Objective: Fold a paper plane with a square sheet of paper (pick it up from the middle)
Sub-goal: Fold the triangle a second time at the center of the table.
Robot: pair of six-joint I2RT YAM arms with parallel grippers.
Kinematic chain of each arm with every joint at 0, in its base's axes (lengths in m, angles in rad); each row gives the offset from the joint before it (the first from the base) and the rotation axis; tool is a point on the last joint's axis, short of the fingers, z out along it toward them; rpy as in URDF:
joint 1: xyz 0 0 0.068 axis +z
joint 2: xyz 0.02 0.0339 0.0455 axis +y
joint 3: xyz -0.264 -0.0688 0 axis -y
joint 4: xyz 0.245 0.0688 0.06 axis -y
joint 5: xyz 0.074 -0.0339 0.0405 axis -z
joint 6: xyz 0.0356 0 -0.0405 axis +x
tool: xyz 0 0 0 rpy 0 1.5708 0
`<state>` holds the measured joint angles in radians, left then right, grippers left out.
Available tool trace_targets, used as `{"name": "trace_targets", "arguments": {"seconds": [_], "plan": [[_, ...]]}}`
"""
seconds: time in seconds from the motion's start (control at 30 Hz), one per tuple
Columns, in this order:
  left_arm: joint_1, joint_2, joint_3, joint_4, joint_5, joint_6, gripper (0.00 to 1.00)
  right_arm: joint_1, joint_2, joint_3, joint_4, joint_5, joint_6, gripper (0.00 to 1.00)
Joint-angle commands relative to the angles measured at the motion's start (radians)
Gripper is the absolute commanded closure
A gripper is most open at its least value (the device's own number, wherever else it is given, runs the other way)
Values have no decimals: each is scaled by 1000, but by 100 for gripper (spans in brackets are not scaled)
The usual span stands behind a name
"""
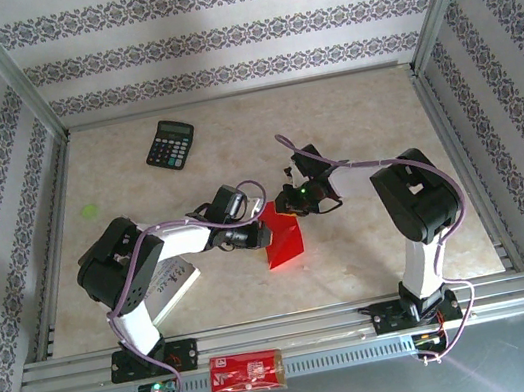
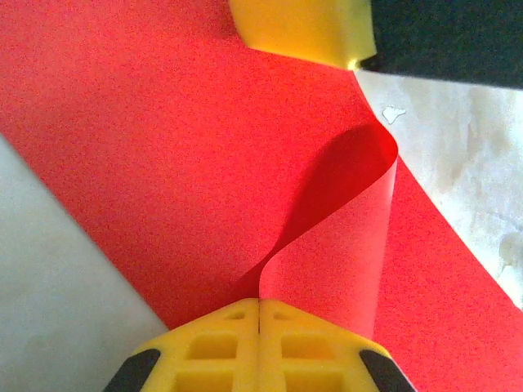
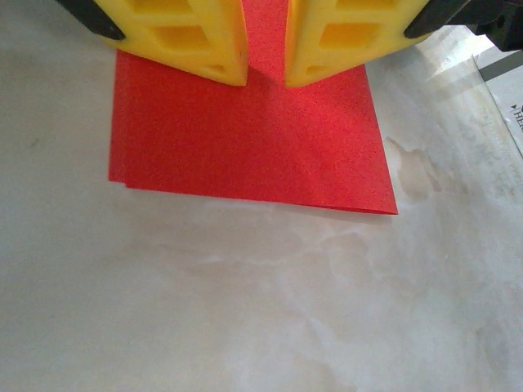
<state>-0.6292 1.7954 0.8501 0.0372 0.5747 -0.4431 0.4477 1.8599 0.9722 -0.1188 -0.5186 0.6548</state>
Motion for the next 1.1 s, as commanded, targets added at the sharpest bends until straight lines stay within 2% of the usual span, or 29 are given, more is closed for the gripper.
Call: {"name": "trace_targets", "arguments": {"seconds": [0.0,1.07], "plan": [[-12,0,-26,-45,-19,-6,100,5,38,-28,-45,35,-2,77],[-26,-18,-39,-26,8,-43,100,6,35,-33,-43,37,-1,77]]}}
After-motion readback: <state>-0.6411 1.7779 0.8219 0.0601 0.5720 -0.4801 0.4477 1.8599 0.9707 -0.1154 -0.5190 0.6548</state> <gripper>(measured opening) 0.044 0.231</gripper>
